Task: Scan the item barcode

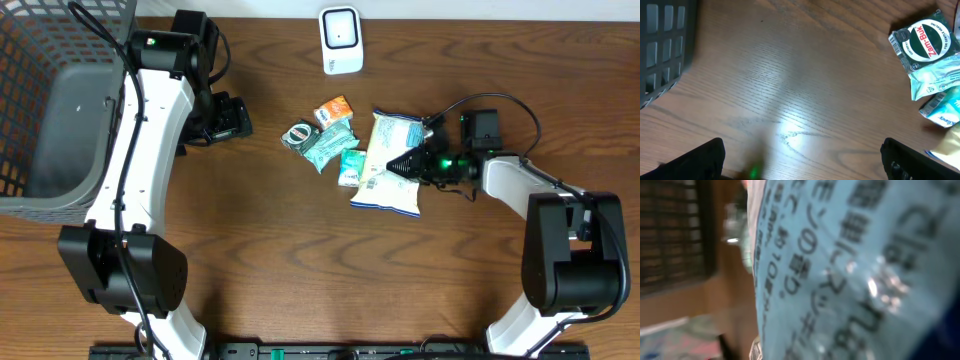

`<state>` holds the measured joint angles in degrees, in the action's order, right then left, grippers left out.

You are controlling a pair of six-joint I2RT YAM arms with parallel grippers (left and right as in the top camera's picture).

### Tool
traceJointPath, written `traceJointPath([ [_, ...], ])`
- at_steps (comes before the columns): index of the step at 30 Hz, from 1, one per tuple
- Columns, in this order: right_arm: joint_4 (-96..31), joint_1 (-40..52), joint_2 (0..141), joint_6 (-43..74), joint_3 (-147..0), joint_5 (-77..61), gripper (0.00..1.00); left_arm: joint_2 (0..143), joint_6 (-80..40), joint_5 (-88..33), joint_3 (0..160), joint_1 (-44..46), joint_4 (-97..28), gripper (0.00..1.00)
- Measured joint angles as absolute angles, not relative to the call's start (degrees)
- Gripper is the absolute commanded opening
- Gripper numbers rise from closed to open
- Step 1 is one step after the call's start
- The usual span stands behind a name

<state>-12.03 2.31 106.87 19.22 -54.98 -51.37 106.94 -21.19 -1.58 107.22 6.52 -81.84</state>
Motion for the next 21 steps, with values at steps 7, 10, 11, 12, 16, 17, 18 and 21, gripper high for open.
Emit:
traceJointPath([
  [7, -11.9, -1.39, 100.05, 20.21, -55.81, -62.11, 0.01, 106.94, -21.19, -1.61, 107.22, 6.52, -81.84, 0.98],
  [10, -11.6, -1.19, 93.23, 20.43, -56.4, -64.36, 0.01, 106.94, -21.19, -1.61, 107.22, 6.52, -81.87, 0.98],
  [11, -11.18, -0.95, 90.45, 20.45, -56.6, -65.06, 0.01, 106.94, -21.19, -1.61, 107.22, 6.52, -81.87, 0.98],
  [12, -10.68, -0.82, 88.42, 20.47, -56.66, -65.43, 0.01, 106.94, -21.19, -1.61, 107.22, 6.52, -81.87, 0.98],
  [16, -7.25, 0.43, 79.55, 20.64, -57.06, -66.98, 0.01, 106.94, -21.19, -1.58, 107.22, 6.52, -81.87, 0.98],
  [17, -6.33, 0.84, 77.6, 20.62, -57.1, -67.29, 0.01, 106.94, -21.19, -1.58, 107.22, 6.52, -81.84, 0.97],
  [18, -5.48, 1.34, 75.7, 20.62, -57.12, -67.61, 0.01, 106.94, -21.19, -1.58, 107.22, 6.52, -81.87, 0.98],
  [21, -3.03, 2.5, 71.13, 20.62, -57.23, -68.27, 0.01, 106.94, -21.19, -1.58, 107.22, 6.52, -81.87, 0.97],
])
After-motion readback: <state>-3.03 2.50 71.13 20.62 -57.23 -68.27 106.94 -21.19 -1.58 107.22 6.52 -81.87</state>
